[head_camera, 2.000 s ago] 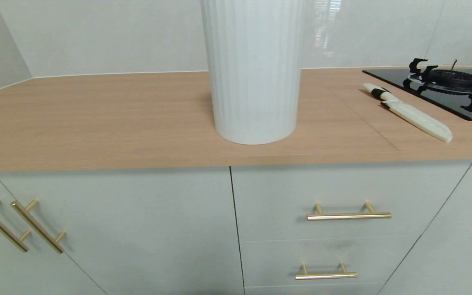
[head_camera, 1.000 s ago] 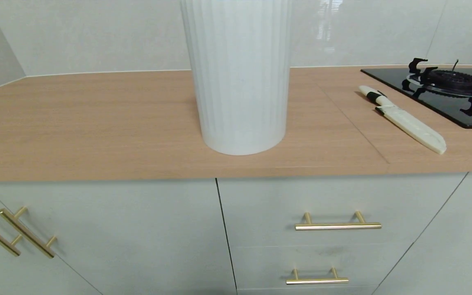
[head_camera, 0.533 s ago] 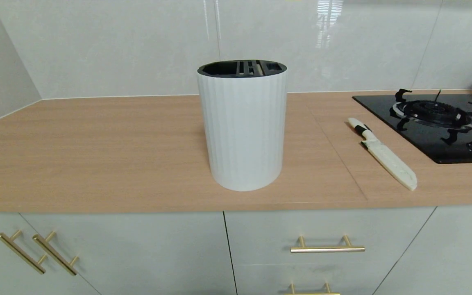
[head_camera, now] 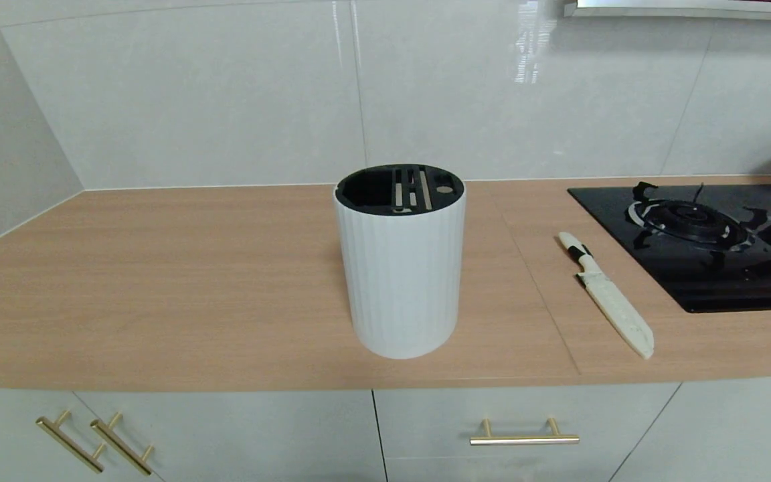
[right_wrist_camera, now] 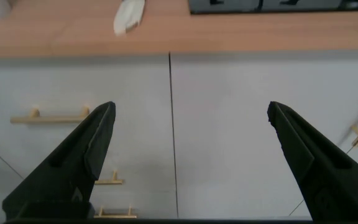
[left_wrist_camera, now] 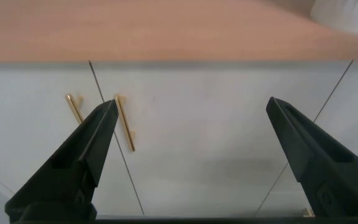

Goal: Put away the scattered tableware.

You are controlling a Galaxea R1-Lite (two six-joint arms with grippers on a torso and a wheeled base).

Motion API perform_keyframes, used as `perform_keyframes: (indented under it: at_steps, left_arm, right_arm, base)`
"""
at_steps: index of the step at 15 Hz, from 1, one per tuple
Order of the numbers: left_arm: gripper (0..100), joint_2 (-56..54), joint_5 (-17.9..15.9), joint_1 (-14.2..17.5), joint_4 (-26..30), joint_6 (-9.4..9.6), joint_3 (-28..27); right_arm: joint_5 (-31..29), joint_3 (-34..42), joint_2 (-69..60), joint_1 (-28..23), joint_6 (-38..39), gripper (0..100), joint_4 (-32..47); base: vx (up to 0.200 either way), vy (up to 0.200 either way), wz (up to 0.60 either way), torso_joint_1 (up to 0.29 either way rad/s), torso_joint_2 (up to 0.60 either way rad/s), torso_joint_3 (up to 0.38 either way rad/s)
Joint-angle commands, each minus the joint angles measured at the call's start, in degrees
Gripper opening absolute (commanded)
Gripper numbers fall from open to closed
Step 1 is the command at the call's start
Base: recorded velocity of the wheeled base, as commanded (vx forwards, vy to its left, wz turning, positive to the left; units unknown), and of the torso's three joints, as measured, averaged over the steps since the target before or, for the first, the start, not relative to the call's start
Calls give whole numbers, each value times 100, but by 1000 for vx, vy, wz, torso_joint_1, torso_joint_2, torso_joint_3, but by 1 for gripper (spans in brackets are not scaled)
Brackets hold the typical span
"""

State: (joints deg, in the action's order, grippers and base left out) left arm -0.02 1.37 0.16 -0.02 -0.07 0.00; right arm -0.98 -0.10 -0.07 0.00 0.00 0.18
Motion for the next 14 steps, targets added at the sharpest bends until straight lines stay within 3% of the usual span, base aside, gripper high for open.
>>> perform_keyframes:
  at_steps: [1, 14]
  left_arm:
    - [100, 2, 4, 2, -6, -1, 0]
    - [100, 2, 4, 2, -6, -1, 0]
  right_arm:
    - [1, 1, 7, 0, 0, 100, -1]
    - [1, 1, 7, 0, 9, 100, -1]
  base:
    - [0, 0, 0, 217, -500, -300]
    - [0, 0, 0, 247, -549, -301]
